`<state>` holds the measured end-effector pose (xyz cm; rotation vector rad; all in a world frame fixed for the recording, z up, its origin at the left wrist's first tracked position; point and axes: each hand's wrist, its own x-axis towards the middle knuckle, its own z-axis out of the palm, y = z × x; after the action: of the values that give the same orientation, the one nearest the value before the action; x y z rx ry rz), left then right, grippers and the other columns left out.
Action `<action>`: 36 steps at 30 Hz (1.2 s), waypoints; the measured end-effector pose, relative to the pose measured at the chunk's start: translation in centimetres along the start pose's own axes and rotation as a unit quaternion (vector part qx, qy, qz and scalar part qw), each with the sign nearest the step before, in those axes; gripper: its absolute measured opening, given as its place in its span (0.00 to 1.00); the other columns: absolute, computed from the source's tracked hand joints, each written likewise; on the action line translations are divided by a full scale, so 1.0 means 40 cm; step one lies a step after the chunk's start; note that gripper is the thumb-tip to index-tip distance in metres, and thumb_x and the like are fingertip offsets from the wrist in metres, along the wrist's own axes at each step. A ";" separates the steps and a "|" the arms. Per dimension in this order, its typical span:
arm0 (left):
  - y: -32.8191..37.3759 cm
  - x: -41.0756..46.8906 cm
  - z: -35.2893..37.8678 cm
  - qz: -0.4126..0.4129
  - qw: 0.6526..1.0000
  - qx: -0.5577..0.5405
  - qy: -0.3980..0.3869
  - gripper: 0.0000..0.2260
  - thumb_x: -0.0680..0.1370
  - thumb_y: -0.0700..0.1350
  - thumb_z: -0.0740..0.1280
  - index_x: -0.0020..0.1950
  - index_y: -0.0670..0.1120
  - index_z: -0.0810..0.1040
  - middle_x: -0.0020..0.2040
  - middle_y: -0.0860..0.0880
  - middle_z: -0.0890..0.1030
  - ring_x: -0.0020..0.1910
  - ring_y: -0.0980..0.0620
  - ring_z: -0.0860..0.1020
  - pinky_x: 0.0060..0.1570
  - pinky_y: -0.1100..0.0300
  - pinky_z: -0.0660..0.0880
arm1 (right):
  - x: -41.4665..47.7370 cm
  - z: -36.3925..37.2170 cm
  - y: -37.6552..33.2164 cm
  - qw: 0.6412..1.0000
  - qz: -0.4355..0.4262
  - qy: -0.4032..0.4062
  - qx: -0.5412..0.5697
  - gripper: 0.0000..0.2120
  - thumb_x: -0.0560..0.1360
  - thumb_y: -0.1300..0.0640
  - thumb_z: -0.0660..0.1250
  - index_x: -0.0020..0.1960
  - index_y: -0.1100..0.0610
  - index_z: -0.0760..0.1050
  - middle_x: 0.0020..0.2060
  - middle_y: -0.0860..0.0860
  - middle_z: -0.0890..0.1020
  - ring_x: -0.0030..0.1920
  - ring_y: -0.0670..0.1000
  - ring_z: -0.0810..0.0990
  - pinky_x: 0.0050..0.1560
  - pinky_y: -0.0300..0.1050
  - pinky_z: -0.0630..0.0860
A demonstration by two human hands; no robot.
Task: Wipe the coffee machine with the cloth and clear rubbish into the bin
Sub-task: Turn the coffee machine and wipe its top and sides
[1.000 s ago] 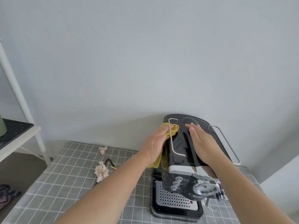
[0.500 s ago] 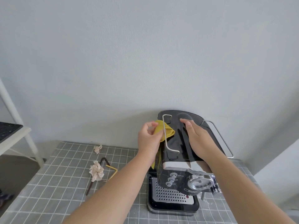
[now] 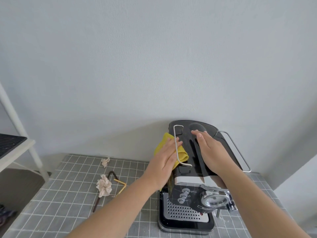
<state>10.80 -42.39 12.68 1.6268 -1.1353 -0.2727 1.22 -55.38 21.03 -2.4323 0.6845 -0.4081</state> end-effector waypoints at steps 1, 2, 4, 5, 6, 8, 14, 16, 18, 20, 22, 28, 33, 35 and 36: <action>-0.009 0.011 -0.010 0.012 0.999 0.031 -0.009 0.18 0.82 0.51 0.51 0.72 0.61 0.63 0.75 0.60 0.61 0.75 0.65 0.51 0.74 0.65 0.48 | 0.001 0.000 0.001 1.000 0.000 -0.001 -0.005 0.21 0.82 0.50 0.44 0.70 0.48 0.65 0.72 0.46 0.66 0.75 0.46 0.53 0.72 0.46 0.52; -0.019 0.031 -0.023 0.017 0.998 0.057 -0.019 0.19 0.82 0.50 0.51 0.73 0.55 0.64 0.75 0.59 0.62 0.75 0.67 0.50 0.73 0.69 0.47 | 0.002 0.001 0.002 1.000 0.000 -0.002 -0.006 0.21 0.82 0.49 0.44 0.70 0.48 0.65 0.72 0.46 0.66 0.75 0.46 0.53 0.72 0.46 0.52; -0.027 0.085 -0.047 0.001 0.997 0.072 -0.042 0.19 0.83 0.47 0.51 0.75 0.50 0.63 0.76 0.56 0.60 0.74 0.67 0.50 0.71 0.71 0.46 | 0.002 0.000 0.003 1.000 0.002 -0.003 -0.002 0.21 0.82 0.49 0.44 0.70 0.48 0.66 0.72 0.46 0.66 0.75 0.45 0.53 0.71 0.44 0.52; -0.025 0.112 -0.056 -0.012 0.996 0.066 -0.051 0.19 0.84 0.46 0.51 0.75 0.49 0.62 0.77 0.55 0.57 0.74 0.65 0.49 0.72 0.69 0.47 | 0.001 -0.001 0.001 1.000 0.003 -0.002 0.001 0.21 0.82 0.49 0.44 0.70 0.48 0.66 0.72 0.45 0.66 0.75 0.45 0.53 0.71 0.43 0.52; -0.025 0.131 -0.059 -0.023 0.997 0.055 -0.054 0.20 0.84 0.46 0.51 0.76 0.49 0.60 0.78 0.55 0.55 0.75 0.64 0.49 0.73 0.66 0.48 | 0.000 -0.003 0.000 1.000 0.005 -0.002 0.005 0.21 0.82 0.50 0.44 0.70 0.48 0.66 0.72 0.45 0.66 0.75 0.45 0.53 0.70 0.42 0.52; -0.018 0.140 -0.052 -0.041 0.998 0.030 -0.047 0.21 0.84 0.47 0.51 0.77 0.49 0.57 0.79 0.55 0.48 0.74 0.64 0.47 0.75 0.61 0.49 | -0.003 -0.005 -0.004 1.000 0.011 -0.003 0.007 0.21 0.82 0.50 0.45 0.70 0.48 0.66 0.72 0.46 0.65 0.75 0.45 0.54 0.69 0.40 0.53; -0.006 0.109 -0.012 -0.114 0.992 -0.051 0.023 0.27 0.82 0.49 0.57 0.78 0.47 0.50 0.78 0.52 0.40 0.77 0.56 0.40 0.69 0.65 0.44 | -0.004 -0.006 -0.007 1.000 0.009 -0.004 0.000 0.21 0.82 0.50 0.44 0.70 0.48 0.66 0.73 0.46 0.65 0.75 0.46 0.54 0.69 0.41 0.53; 0.002 0.118 -0.009 -0.153 0.984 -0.090 0.017 0.29 0.81 0.49 0.58 0.78 0.50 0.48 0.79 0.51 0.40 0.78 0.53 0.42 0.73 0.60 0.45 | -0.001 -0.004 -0.003 1.000 0.007 -0.004 -0.001 0.21 0.82 0.50 0.44 0.70 0.48 0.66 0.72 0.46 0.66 0.75 0.45 0.54 0.70 0.41 0.53; 0.008 0.117 -0.005 -0.172 0.978 -0.114 0.010 0.29 0.82 0.49 0.58 0.78 0.52 0.46 0.80 0.50 0.46 0.78 0.52 0.47 0.76 0.55 0.47 | 0.002 -0.001 0.002 1.000 0.005 -0.001 -0.002 0.21 0.82 0.49 0.44 0.70 0.48 0.67 0.72 0.45 0.66 0.75 0.45 0.54 0.70 0.41 0.53; 0.012 0.093 0.001 -0.144 0.984 -0.100 0.009 0.27 0.82 0.48 0.56 0.78 0.54 0.47 0.79 0.53 0.48 0.78 0.54 0.48 0.77 0.54 0.47 | 0.004 0.001 0.006 1.000 0.005 0.000 -0.001 0.21 0.82 0.49 0.44 0.70 0.48 0.67 0.72 0.45 0.66 0.75 0.45 0.54 0.70 0.41 0.53; 0.009 0.044 0.005 -0.081 0.993 -0.082 0.007 0.25 0.82 0.49 0.55 0.77 0.56 0.50 0.79 0.57 0.46 0.77 0.60 0.44 0.76 0.57 0.45 | 0.006 0.003 0.009 1.000 0.002 0.001 0.003 0.21 0.82 0.49 0.45 0.69 0.48 0.68 0.72 0.44 0.66 0.75 0.45 0.54 0.70 0.41 0.53; -0.024 0.063 -0.031 -0.020 0.998 -0.001 -0.059 0.29 0.78 0.51 0.55 0.78 0.52 0.48 0.78 0.59 0.45 0.76 0.63 0.43 0.73 0.65 0.43 | 0.008 0.004 0.012 1.000 -0.001 -0.001 -0.001 0.21 0.82 0.49 0.45 0.69 0.48 0.68 0.72 0.44 0.66 0.75 0.45 0.54 0.71 0.42 0.52; -0.065 0.203 -0.065 -0.071 0.994 0.048 -0.074 0.30 0.81 0.48 0.60 0.78 0.46 0.48 0.79 0.52 0.45 0.78 0.55 0.45 0.76 0.59 0.44 | 0.011 0.003 0.017 1.000 0.003 0.002 0.003 0.20 0.82 0.50 0.45 0.69 0.47 0.67 0.71 0.42 0.66 0.75 0.43 0.54 0.69 0.39 0.52; -0.075 0.226 -0.071 -0.054 0.993 0.063 -0.082 0.28 0.81 0.47 0.60 0.78 0.46 0.52 0.79 0.51 0.49 0.78 0.55 0.48 0.74 0.62 0.46 | 0.013 0.005 0.018 1.000 0.001 0.002 -0.003 0.20 0.82 0.50 0.45 0.69 0.47 0.67 0.71 0.42 0.66 0.75 0.43 0.54 0.69 0.39 0.51; -0.075 0.230 -0.074 -0.044 0.993 0.071 -0.083 0.27 0.81 0.47 0.60 0.77 0.46 0.54 0.79 0.50 0.51 0.78 0.54 0.49 0.73 0.63 0.47 | 0.013 0.005 0.017 1.000 0.000 0.003 -0.004 0.20 0.82 0.50 0.45 0.69 0.47 0.67 0.71 0.42 0.66 0.75 0.43 0.54 0.69 0.39 0.51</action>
<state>19.15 -47.79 14.59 1.8101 -1.2319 -0.3975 1.46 -56.06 20.52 -2.4394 0.6887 -0.4140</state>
